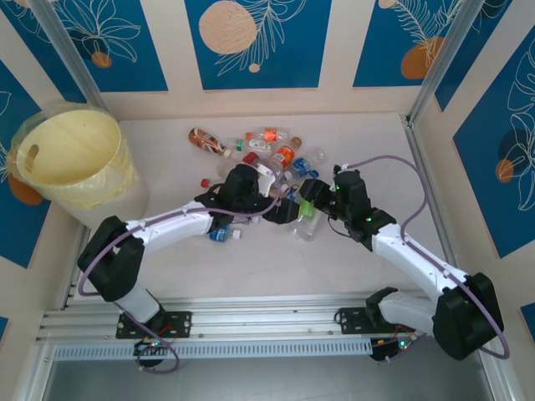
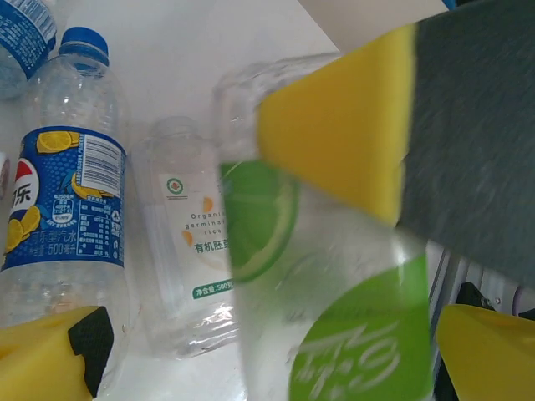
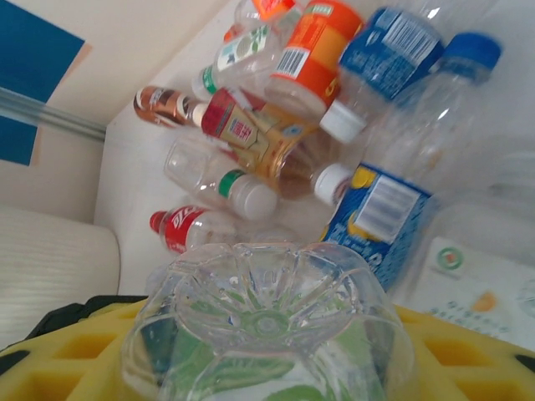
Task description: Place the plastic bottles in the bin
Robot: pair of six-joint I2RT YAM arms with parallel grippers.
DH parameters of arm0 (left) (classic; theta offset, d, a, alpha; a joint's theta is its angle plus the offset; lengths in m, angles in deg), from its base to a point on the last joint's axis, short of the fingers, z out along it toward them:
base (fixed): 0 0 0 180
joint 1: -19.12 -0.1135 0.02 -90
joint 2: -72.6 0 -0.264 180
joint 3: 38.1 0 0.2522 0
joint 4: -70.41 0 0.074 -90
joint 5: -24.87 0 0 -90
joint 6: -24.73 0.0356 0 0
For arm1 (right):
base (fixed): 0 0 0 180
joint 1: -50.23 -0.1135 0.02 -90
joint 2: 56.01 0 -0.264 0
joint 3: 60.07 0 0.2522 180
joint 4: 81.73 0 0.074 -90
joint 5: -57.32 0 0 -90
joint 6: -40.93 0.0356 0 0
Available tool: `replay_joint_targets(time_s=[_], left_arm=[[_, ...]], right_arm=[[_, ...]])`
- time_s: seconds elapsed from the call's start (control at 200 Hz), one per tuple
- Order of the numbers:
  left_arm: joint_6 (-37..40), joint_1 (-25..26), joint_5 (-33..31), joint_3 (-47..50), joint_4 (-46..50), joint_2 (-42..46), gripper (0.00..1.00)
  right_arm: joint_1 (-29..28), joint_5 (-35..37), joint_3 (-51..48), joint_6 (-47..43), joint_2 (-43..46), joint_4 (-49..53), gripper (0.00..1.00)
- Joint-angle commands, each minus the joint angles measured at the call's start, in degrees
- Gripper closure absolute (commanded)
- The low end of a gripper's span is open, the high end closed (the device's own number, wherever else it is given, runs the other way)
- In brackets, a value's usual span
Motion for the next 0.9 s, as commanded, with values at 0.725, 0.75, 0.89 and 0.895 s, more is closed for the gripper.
replay_joint_targets(time_s=[0.725, 0.75, 0.89, 0.895], left_arm=[[3.81, 1.60, -7.50, -1.49, 4.17, -0.16, 0.59], [3.81, 1.55, -8.20, -1.46, 4.47, 0.11, 0.60], [3.58, 1.21, -15.04, 0.31, 6.27, 2.99, 0.68], [3.53, 1.21, -15.36, 0.40, 6.36, 3.10, 0.68]], right_arm=[[-2.48, -9.24, 12.24, -1.44, -3.59, 2.12, 0.18], [-2.46, -9.16, 12.58, -1.67, -3.15, 2.61, 0.16], [-2.19, -6.01, 13.78, -3.45, 0.35, 6.22, 0.00], [-2.18, -5.74, 13.78, -3.55, 0.49, 6.34, 0.00]])
